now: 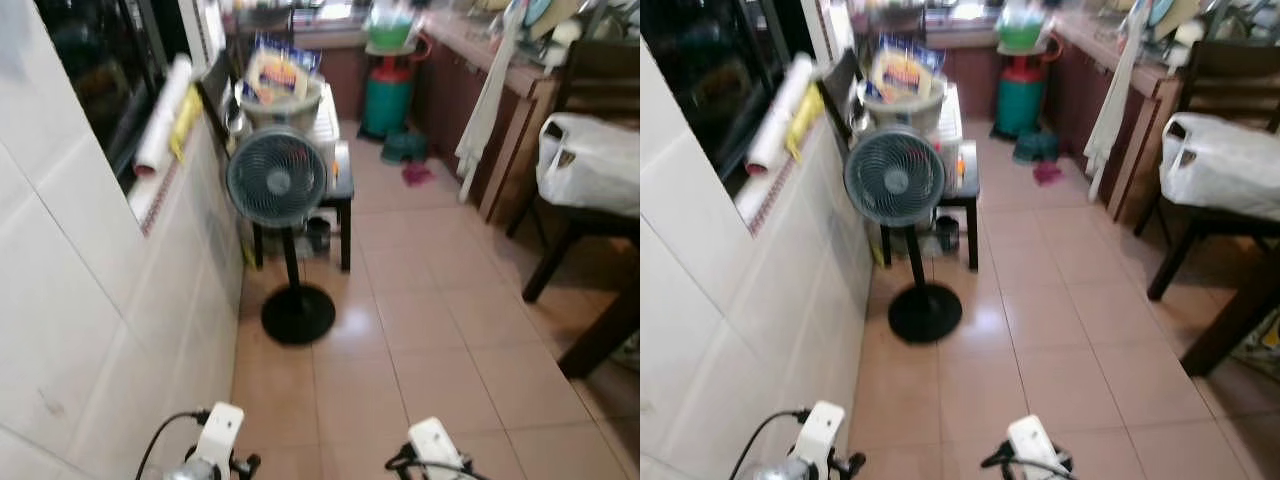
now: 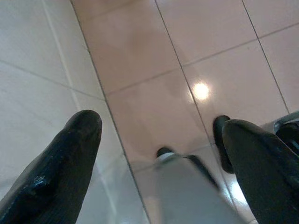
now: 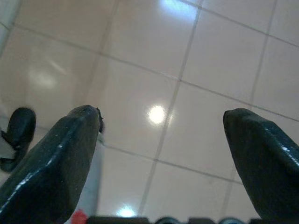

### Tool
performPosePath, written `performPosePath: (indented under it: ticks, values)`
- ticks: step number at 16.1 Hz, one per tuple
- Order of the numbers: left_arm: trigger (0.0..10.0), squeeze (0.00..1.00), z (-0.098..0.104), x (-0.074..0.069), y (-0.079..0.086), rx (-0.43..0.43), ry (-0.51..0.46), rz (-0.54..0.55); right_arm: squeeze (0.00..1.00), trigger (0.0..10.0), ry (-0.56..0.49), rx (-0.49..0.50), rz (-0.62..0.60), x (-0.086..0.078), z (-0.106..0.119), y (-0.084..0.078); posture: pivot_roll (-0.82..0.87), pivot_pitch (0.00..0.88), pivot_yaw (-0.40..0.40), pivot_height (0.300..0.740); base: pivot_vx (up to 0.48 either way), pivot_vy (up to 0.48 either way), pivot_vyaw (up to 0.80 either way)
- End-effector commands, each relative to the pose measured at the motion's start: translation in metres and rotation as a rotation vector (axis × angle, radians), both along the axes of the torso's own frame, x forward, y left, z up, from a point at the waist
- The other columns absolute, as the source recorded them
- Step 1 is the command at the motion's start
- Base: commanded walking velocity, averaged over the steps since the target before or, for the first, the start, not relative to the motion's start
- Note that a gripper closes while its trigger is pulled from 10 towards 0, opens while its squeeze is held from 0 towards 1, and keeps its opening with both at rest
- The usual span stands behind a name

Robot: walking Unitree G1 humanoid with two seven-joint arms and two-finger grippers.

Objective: Setting the table

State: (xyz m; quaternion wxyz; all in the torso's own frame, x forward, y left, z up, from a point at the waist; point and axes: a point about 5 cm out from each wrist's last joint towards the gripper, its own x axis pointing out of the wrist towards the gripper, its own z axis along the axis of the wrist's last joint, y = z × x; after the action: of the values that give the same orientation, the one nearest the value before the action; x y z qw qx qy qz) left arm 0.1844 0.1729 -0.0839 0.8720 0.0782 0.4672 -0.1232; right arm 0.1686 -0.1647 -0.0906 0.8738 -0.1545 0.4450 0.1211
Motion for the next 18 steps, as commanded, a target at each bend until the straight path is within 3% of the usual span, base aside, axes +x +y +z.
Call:
performPosePath:
  ticks: [1,3,6,10,14,17,18]
  values:
    - [10.0,0.00,0.0006,0.0001,0.0068,0.019,0.002,0.003,0.00,10.0,-0.006,0.015,0.016,0.0014,0.0003,0.0080,-0.06,0.000,0.019,0.740,0.000,-0.472,0.00]
    - [10.0,0.00,0.0006,-0.0001,0.0073,0.021,0.003,0.002,0.00,10.0,-0.012,0.012,0.024,0.0025,0.0009,0.0080,-0.06,0.000,0.018,0.740,0.000,-0.437,0.00]
    - [10.0,0.00,0.0000,-0.0011,0.0100,0.049,0.000,0.027,0.00,10.0,-0.031,0.004,0.035,0.0047,0.0023,0.0079,-0.05,0.000,0.017,0.740,0.000,0.000,0.00]
    - [10.0,0.00,-0.0017,-0.0052,0.0126,0.018,-0.006,0.145,0.00,10.0,-0.035,0.013,0.010,0.0076,0.0033,0.0083,-0.05,0.000,0.014,0.740,0.000,0.000,0.00]
    - [10.0,0.00,-0.0022,-0.0065,0.0129,0.021,0.001,0.129,0.00,10.0,-0.027,0.018,0.001,0.0060,0.0024,0.0090,-0.04,0.000,0.015,0.740,0.000,0.000,0.00]
    - [10.0,0.00,-0.0027,-0.0076,0.0139,0.027,0.007,0.136,0.00,10.0,-0.010,0.030,-0.047,0.0027,0.0007,0.0074,-0.05,0.000,0.019,0.740,0.000,0.000,-0.53]
    - [10.0,0.00,-0.0037,-0.0095,0.0142,0.004,0.011,0.193,0.00,10.0,-0.005,0.085,-0.166,0.0021,0.0001,0.0078,-0.05,0.000,0.019,0.740,0.000,0.000,-0.51]
